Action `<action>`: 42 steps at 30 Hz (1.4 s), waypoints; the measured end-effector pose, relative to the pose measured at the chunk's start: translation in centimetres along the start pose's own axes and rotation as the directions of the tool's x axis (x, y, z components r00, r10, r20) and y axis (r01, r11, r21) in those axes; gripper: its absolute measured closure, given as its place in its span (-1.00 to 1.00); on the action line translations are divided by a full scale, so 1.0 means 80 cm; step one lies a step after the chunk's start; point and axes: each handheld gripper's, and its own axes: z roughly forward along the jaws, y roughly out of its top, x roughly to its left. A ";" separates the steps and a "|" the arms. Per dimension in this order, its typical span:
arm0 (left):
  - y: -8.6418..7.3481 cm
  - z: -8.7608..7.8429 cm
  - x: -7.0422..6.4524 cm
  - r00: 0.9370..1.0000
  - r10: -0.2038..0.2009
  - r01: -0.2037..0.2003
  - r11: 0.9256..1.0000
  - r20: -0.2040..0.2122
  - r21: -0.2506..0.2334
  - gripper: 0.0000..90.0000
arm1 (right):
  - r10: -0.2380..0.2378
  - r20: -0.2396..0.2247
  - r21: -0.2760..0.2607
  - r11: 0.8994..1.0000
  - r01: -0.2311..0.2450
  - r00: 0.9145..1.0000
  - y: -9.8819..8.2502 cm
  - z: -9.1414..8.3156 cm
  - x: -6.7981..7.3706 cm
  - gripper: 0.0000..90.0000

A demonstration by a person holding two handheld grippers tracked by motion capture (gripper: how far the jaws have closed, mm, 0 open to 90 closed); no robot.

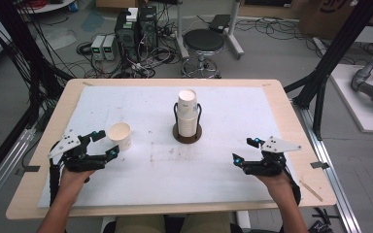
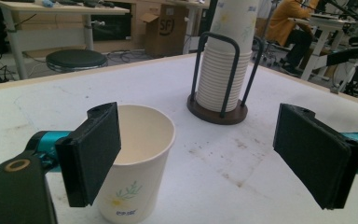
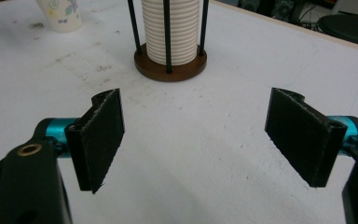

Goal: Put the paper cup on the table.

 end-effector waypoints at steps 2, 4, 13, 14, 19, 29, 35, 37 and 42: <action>0.000 -0.003 -0.003 1.000 0.001 -0.001 1.000 0.001 -0.005 -0.67 | 0.001 0.003 -0.007 1.000 -0.001 1.000 0.001 -0.001 0.001 -0.55; 0.000 -0.005 -0.005 1.000 0.004 -0.004 1.000 0.001 -0.006 -0.67 | -0.003 0.005 -0.011 1.000 0.003 1.000 0.001 -0.003 0.003 -0.56; -0.003 -0.011 -0.009 1.000 0.017 -0.017 1.000 0.002 0.002 -0.67 | -0.008 0.005 -0.016 1.000 0.008 1.000 0.005 -0.004 0.012 -0.55; -0.003 -0.010 -0.008 1.000 0.014 -0.014 1.000 0.002 0.003 -0.67 | -0.007 0.007 -0.018 1.000 0.007 1.000 0.005 -0.003 0.012 -0.56; -0.005 -0.010 -0.007 1.000 0.012 -0.012 1.000 0.001 0.009 -0.67 | -0.005 0.003 -0.012 1.000 0.005 1.000 0.004 -0.001 0.011 -0.55; -0.006 -0.011 -0.007 1.000 0.009 -0.009 1.000 -0.009 0.002 -0.67 | -0.006 0.005 -0.012 1.000 0.006 1.000 0.003 -0.001 0.010 -0.55; -0.006 -0.012 -0.006 1.000 0.008 -0.008 1.000 -0.014 0.001 -0.67 | -0.009 0.005 -0.016 1.000 0.009 1.000 0.004 0.000 0.010 -0.55; -0.007 -0.013 -0.005 1.000 0.009 -0.009 1.000 -0.016 0.003 -0.66 | -0.008 0.006 -0.020 1.000 0.008 1.000 0.004 0.000 0.009 -0.55; -0.007 -0.013 -0.004 1.000 0.006 -0.006 1.000 -0.020 0.002 -0.66 | -0.005 0.003 -0.019 1.000 0.005 1.000 0.004 0.000 0.008 -0.55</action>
